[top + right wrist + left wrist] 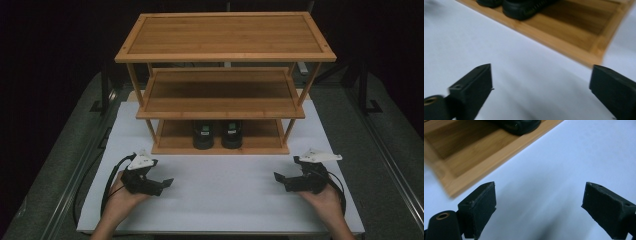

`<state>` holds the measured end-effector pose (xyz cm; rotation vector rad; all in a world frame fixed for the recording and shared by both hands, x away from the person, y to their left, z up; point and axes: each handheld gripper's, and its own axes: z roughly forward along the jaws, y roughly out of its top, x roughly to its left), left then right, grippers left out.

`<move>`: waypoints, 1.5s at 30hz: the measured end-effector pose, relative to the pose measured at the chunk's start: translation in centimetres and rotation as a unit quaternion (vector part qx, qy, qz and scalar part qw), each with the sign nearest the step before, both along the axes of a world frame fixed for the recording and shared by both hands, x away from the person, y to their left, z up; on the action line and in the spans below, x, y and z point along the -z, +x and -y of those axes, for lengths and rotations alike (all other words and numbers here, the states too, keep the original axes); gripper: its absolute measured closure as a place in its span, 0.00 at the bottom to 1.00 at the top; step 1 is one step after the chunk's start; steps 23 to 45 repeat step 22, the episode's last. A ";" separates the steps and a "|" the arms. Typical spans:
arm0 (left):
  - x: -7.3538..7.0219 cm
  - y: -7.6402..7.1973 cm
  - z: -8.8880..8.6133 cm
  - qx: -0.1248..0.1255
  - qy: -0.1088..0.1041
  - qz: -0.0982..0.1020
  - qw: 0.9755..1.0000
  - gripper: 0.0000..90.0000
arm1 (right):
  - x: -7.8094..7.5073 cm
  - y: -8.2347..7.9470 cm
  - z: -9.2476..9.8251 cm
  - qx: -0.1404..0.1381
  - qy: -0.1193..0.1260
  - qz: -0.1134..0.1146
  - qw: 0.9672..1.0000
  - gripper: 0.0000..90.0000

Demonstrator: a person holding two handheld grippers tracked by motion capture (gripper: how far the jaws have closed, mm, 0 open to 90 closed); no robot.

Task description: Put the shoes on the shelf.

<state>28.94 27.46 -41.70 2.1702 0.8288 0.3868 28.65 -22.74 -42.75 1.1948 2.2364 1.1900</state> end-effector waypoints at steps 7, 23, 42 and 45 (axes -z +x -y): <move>1.0 -1.9 -2.3 -0.018 0.019 -0.006 1.000 0.12 | 1.5 -2.1 2.3 0.023 -0.022 -0.010 0.999 0.03; 3.3 -2.7 -3.8 -0.027 0.030 -0.024 0.999 0.08 | 3.0 -3.1 3.0 0.039 -0.076 -0.044 0.995 0.03; 3.3 -2.7 -3.8 -0.027 0.030 -0.024 0.999 0.08 | 3.0 -3.1 3.0 0.039 -0.076 -0.044 0.995 0.03; 3.3 -2.7 -3.8 -0.027 0.030 -0.024 0.999 0.08 | 3.0 -3.1 3.0 0.039 -0.076 -0.044 0.995 0.03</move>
